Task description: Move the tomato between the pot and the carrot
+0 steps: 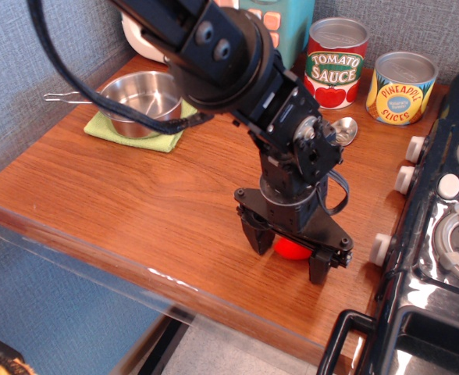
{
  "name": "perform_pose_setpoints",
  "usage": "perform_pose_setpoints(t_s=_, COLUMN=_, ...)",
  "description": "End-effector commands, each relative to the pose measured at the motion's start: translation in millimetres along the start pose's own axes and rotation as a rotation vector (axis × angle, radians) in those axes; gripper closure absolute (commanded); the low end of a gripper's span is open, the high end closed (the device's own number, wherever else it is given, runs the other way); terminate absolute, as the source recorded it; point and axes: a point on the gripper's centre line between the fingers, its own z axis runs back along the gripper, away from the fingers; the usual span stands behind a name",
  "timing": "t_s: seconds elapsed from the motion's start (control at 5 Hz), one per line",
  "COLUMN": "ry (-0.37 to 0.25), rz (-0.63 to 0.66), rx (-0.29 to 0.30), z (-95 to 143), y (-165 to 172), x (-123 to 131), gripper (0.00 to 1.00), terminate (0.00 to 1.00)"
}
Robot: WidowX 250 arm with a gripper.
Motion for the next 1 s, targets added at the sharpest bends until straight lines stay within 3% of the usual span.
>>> perform_pose_setpoints(t_s=0.0, ry=-0.012, rz=0.004, rx=0.007, z=9.3, y=-2.0, x=7.3, gripper=1.0, terminate=0.0)
perform_pose_setpoints(t_s=0.2, ry=0.001, rz=0.003, rx=0.003, z=8.8, y=-1.6, x=7.5, gripper=1.0, terminate=0.0)
perform_pose_setpoints(t_s=0.4, ry=0.038, rz=-0.004, rx=0.006, z=9.3, y=-1.7, x=11.8, gripper=0.0, terminate=0.0)
perform_pose_setpoints(t_s=0.8, ry=0.094, rz=0.076, rx=0.011, z=2.9, y=-8.5, x=32.0, gripper=0.0, terminate=0.0)
